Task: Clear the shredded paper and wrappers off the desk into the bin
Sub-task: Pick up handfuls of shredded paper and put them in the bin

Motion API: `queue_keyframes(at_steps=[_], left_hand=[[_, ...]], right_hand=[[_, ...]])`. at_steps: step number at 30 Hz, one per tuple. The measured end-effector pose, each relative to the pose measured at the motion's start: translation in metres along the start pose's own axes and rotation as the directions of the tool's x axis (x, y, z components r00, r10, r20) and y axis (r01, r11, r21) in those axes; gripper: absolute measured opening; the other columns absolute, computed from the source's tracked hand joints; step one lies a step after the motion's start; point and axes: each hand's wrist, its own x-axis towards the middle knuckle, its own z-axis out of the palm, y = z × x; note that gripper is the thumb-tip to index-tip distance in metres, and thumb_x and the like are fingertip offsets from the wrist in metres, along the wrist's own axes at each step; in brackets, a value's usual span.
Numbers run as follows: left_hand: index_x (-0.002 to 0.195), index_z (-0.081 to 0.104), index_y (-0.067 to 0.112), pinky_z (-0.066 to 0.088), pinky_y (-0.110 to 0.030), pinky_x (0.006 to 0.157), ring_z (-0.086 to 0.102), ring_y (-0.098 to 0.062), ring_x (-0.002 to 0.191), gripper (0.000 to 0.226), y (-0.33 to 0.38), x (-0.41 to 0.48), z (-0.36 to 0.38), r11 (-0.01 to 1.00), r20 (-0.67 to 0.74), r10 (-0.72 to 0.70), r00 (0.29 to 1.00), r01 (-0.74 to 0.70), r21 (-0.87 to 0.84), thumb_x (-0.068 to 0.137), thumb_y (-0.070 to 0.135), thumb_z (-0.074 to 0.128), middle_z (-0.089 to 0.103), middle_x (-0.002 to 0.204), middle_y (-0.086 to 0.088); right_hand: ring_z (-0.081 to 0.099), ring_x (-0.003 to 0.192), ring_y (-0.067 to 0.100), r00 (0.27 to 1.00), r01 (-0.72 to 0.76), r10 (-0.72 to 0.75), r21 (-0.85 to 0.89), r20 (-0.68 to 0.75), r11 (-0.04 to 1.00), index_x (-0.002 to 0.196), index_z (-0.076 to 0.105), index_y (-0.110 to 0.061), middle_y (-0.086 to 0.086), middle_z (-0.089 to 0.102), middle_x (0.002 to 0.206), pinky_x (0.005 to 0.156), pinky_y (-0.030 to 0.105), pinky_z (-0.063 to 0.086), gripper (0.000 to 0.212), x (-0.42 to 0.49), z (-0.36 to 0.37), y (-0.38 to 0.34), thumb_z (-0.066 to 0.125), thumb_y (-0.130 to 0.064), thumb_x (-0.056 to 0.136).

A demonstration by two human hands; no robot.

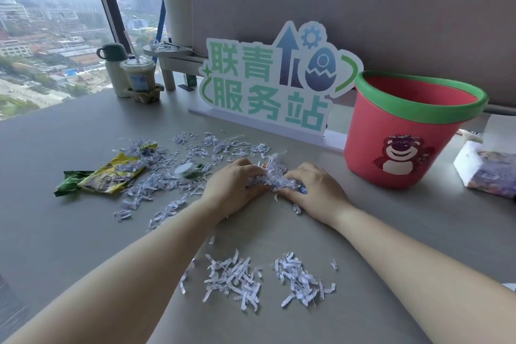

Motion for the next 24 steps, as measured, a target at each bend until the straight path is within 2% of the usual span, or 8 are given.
queue_keyframes(at_steps=[3,9,17,21,24], left_hand=[[0.109,0.066,0.028,0.047,-0.030,0.077,0.062,-0.024,0.096,0.033,0.000,0.000,-0.001,0.999,0.004,-0.033,0.999,0.033,-0.019,0.082,0.046,0.062,0.060,0.111,0.001],[0.106,0.068,0.025,0.051,-0.033,0.080,0.062,-0.025,0.094,0.034,0.003,0.001,-0.007,0.995,0.033,-0.065,0.997,0.067,-0.073,0.081,0.046,0.064,0.063,0.108,-0.001],[0.099,0.070,0.016,0.048,-0.029,0.073,0.056,-0.018,0.077,0.030,0.016,0.002,-0.032,0.989,-0.014,-0.010,1.000,0.008,-0.149,0.080,0.039,0.068,0.064,0.096,-0.004],[0.100,0.070,0.016,0.052,-0.032,0.075,0.059,-0.019,0.079,0.031,0.028,0.007,-0.047,0.987,-0.036,0.035,0.999,-0.040,-0.156,0.079,0.040,0.067,0.066,0.097,-0.005],[0.099,0.070,0.015,0.048,-0.027,0.072,0.059,-0.016,0.078,0.030,0.040,0.012,-0.060,0.983,-0.078,0.057,0.995,-0.070,-0.172,0.080,0.037,0.068,0.067,0.096,-0.004]], right_hand=[[0.056,0.102,0.024,1.000,0.000,0.000,0.040,-0.004,0.999,0.108,0.066,-0.019,0.005,0.061,0.104,0.088,0.035,0.045,0.032,-0.002,-0.001,-0.001,0.068,-0.035,0.080],[0.056,0.104,0.025,1.000,-0.012,0.011,0.084,0.012,0.996,0.108,0.066,-0.015,0.009,0.062,0.107,0.089,0.031,0.041,0.029,-0.004,-0.007,-0.005,0.068,-0.026,0.082],[0.056,0.106,0.022,1.000,-0.005,0.002,0.118,0.025,0.993,0.112,0.063,-0.014,0.006,0.060,0.115,0.090,0.030,0.042,0.034,-0.007,-0.033,-0.020,0.066,-0.032,0.083],[0.055,0.110,0.018,1.000,0.015,-0.014,0.106,-0.017,0.994,0.114,0.062,-0.015,0.003,0.060,0.120,0.089,0.026,0.040,0.037,-0.010,-0.053,-0.027,0.066,-0.034,0.083],[0.056,0.108,0.017,0.997,0.047,-0.039,0.100,-0.072,0.994,0.116,0.062,-0.013,0.004,0.061,0.119,0.085,0.022,0.039,0.039,-0.013,-0.073,-0.031,0.066,-0.034,0.083]])
